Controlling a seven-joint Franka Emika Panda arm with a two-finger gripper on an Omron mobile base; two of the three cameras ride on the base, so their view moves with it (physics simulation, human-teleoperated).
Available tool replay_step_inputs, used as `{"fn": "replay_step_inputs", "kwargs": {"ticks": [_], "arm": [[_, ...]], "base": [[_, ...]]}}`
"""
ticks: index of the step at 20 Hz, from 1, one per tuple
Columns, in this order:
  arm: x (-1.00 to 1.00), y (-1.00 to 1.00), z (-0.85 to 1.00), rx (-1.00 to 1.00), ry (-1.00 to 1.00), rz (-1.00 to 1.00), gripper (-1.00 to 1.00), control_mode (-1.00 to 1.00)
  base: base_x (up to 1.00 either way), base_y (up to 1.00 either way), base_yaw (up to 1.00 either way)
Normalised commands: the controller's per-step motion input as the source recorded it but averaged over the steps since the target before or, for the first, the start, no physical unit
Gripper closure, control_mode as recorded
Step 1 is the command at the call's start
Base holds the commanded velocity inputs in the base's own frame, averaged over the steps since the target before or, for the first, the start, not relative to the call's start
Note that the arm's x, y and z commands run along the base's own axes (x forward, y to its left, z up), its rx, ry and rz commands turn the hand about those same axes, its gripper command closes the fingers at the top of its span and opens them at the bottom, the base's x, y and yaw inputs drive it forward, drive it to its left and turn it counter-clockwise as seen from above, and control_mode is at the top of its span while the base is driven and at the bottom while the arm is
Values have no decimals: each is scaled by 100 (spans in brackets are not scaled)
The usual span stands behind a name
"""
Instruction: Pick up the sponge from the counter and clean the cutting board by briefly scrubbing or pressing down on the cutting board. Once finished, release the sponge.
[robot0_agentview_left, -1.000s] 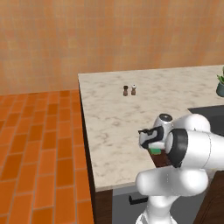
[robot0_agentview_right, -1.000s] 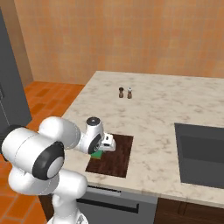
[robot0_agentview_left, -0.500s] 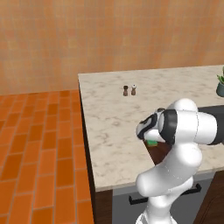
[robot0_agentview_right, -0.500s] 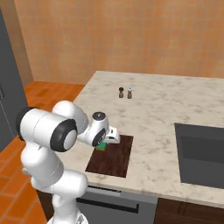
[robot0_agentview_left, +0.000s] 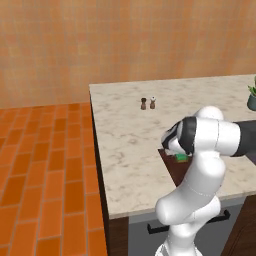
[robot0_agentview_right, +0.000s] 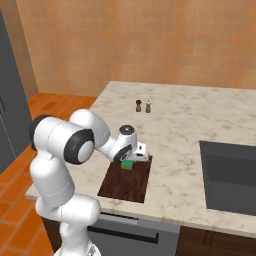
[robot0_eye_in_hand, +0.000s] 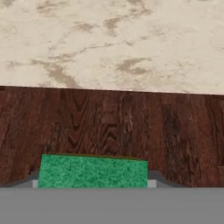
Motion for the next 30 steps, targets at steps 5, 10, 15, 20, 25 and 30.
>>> {"fn": "replay_step_inputs", "kwargs": {"ticks": [5,10,15,20,25,30], "arm": [[-52,-9,-29,0,0,0,100,-100],[-100,-5,-30,0,0,0,100,-100],[-100,-1,-20,0,7,0,100,-100],[-100,0,-19,0,19,0,100,-100],[-54,-21,-12,0,8,0,100,-100],[25,-16,0,0,-3,0,100,-100]], "base": [[0,0,0],[0,0,0],[0,0,0],[0,0,0],[0,0,0],[0,0,0]]}}
